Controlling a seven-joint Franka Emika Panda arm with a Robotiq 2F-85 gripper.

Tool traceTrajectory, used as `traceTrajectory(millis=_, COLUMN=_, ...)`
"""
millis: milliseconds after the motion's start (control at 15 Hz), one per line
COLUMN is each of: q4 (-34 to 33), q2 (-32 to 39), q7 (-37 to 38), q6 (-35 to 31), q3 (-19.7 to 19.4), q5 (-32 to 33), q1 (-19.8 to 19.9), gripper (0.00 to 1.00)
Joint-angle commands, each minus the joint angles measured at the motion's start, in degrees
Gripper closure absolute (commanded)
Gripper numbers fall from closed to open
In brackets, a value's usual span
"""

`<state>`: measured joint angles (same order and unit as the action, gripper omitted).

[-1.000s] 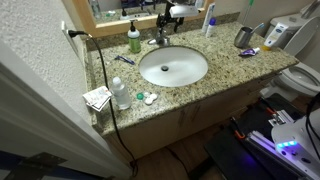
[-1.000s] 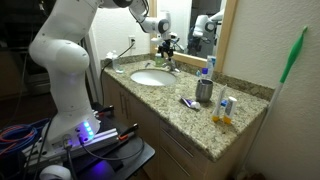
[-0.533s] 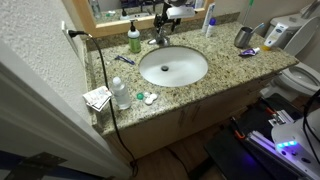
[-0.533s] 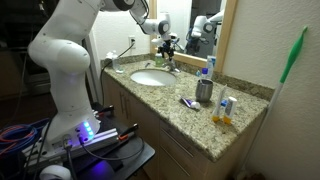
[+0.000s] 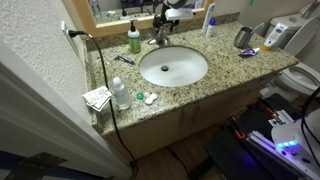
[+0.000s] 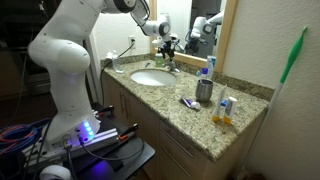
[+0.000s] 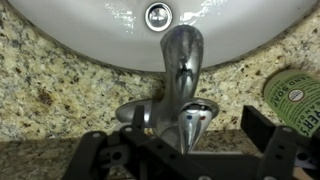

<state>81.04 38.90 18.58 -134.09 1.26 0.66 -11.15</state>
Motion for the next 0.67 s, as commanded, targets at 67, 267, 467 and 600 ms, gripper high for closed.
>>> traceTrajectory(millis=67, q4=-1.91, q2=1.76, q7=0.69, q6=-0.69, q3=-0.83, q5=-0.1, q1=-0.22, gripper=0.4)
traceTrajectory(millis=267, q4=-0.43, q2=0.01, q7=0.63, q6=-0.43, q3=-1.03, q5=-0.22, q1=0.05, gripper=0.62)
traceTrajectory(millis=467, q4=0.84, q2=-2.08, q7=0.33, q6=0.98, q3=-0.64, q5=-0.85, q1=0.32, gripper=0.82)
traceTrajectory(millis=600, q4=1.44, q2=-3.39, q7=-1.73, q6=3.24, q3=1.17, q5=-3.03, q1=1.34, gripper=0.95)
